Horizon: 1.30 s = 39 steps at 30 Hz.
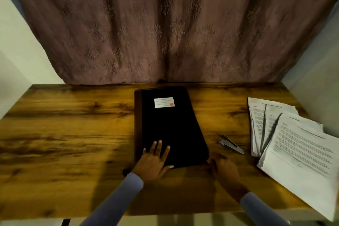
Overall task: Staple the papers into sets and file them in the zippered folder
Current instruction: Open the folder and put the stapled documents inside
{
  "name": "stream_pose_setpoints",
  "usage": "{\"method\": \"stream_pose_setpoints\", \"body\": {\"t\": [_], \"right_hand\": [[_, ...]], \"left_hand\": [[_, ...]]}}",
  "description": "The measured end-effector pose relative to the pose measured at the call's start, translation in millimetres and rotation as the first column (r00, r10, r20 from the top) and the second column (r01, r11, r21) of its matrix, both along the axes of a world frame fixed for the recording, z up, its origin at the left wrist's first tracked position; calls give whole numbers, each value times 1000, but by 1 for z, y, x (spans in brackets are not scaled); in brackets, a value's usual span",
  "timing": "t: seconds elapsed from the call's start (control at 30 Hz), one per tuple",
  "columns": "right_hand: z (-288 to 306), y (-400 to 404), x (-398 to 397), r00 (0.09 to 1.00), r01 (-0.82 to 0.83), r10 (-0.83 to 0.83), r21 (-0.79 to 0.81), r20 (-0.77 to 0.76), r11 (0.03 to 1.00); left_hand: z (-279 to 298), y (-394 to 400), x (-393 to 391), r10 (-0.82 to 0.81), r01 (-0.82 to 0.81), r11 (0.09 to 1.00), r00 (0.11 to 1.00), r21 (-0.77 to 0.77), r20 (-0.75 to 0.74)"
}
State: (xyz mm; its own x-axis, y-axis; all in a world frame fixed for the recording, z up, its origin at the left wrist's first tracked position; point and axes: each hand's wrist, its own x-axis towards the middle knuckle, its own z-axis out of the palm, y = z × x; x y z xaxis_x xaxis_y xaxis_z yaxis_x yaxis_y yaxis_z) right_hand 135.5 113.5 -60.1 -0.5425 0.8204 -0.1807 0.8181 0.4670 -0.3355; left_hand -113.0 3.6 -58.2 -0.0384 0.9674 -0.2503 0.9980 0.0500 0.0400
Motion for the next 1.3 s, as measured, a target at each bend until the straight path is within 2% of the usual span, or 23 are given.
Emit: {"method": "stream_pose_setpoints", "body": {"t": [0.1,0.13,0.2,0.27,0.37,0.47,0.53,0.63,0.7,0.77,0.8,0.87,0.97,1.03,1.1,1.23,1.3], "right_hand": [[-5,-28,5,996,37,-41,-42,-82,998],[-5,-36,-2,995,32,-34,-19,-96,999],[-2,-55,-25,991,22,-18,26,-132,999],[0,-71,-44,973,-20,37,79,-229,997],[-1,-85,-64,959,-126,138,63,-248,990],[-7,-107,-86,907,-210,259,177,-332,962],[0,-144,-95,893,-256,327,249,-308,934],[5,-146,-95,868,-345,404,235,-288,909],[7,-131,-83,839,-405,488,322,-242,856],[7,-116,-67,839,-373,494,417,-231,829],[8,-108,-60,852,-338,465,426,-241,839],[5,-93,-49,878,-270,411,455,-246,849],[7,-77,-44,903,-228,361,455,-230,861],[7,-74,-42,909,-239,357,431,-215,870],[0,-72,-41,921,-249,342,392,-189,886],[-13,-73,-40,938,-249,310,324,-154,913],[-16,-74,-38,939,-265,316,301,-135,916]], "left_hand": [[15,7,25,-27,31,980,999,-199,21],[19,10,32,-23,26,981,1000,-193,19],[22,15,41,-31,32,986,999,-162,12],[26,19,44,-34,37,993,999,-111,23],[41,23,40,-50,52,996,998,-68,30],[53,24,39,-47,49,998,997,-31,53],[68,-6,45,-41,37,998,996,54,76],[75,-25,43,26,-46,991,987,123,160],[73,-42,42,92,-165,960,949,228,301],[72,-60,48,179,-377,859,855,347,487],[75,-70,53,241,-516,775,776,366,583],[77,-88,60,324,-755,548,588,359,742],[71,-113,60,221,-957,221,235,186,947],[65,-129,56,174,-996,59,74,65,982],[54,-145,50,129,-1000,-14,-29,-27,991],[39,-167,34,82,-978,-41,-208,-205,975],[34,-175,25,66,-945,-33,-328,-327,942]]}}
